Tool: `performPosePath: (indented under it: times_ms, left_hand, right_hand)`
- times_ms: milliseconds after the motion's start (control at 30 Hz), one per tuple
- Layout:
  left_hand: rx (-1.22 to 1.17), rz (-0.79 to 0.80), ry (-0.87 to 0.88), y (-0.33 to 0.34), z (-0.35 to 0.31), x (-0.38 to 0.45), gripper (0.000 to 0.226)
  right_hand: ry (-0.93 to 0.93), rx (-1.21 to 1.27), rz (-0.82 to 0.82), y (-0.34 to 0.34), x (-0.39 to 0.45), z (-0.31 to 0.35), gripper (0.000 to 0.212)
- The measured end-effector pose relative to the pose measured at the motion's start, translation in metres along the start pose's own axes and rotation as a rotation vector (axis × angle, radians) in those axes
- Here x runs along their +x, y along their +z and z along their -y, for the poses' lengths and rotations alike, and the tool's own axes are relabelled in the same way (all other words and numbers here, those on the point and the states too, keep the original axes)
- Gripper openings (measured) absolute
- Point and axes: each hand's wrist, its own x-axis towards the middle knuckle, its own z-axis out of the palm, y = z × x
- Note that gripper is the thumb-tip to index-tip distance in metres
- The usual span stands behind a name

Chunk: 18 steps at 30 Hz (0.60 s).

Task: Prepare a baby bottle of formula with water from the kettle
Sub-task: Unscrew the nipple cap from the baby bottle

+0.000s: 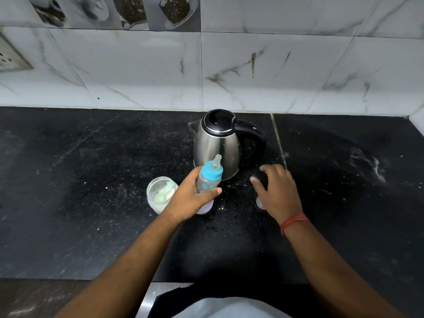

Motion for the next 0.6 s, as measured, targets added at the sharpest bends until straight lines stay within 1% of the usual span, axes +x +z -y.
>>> performPosePath:
  times_ms: [67, 100, 167, 233, 267, 333, 400, 433, 500, 600]
  left_hand:
    - [0.012, -0.015, -0.009, 0.003, 0.000, 0.001, 0.049]
    - [0.018, -0.020, -0.006, 0.005, -0.001, 0.001, 0.049]
    - [0.036, -0.026, 0.018, 0.010, -0.003, 0.001, 0.050]
    - [0.063, -0.038, 0.063, 0.019, -0.008, 0.001, 0.048]
    - [0.088, -0.036, 0.096, 0.024, -0.012, 0.000, 0.050]
    - [0.138, -0.039, 0.160, 0.032, -0.019, 0.000, 0.057]
    - [0.212, -0.076, 0.209, 0.037, -0.025, -0.002, 0.061]
    - [0.251, -0.107, 0.229, 0.037, -0.026, -0.002, 0.060]
    - [0.327, -0.164, 0.241, 0.037, -0.027, -0.002, 0.058]
    - [0.349, -0.174, 0.223, 0.035, -0.035, -0.004, 0.061]
  right_hand:
    - [0.024, 0.364, 0.010, -0.010, 0.008, 0.027, 0.036]
    - [0.042, 0.519, 0.064, -0.014, 0.011, 0.041, 0.034]
    - [0.065, 0.731, 0.228, -0.019, 0.012, 0.066, 0.032]
    - [0.108, 0.904, 0.325, -0.019, 0.010, 0.086, 0.031]
    - [0.153, 0.990, 0.321, -0.018, 0.008, 0.094, 0.029]
    - [0.281, 1.148, 0.236, -0.016, 0.007, 0.109, 0.024]
    - [0.421, 1.283, 0.149, -0.015, 0.007, 0.119, 0.022]
    - [0.466, 1.330, 0.134, -0.014, 0.007, 0.121, 0.021]
    - [0.501, 1.365, 0.159, -0.015, 0.007, 0.124, 0.020]
    - [0.512, 1.324, 0.165, -0.015, 0.006, 0.126, 0.018]
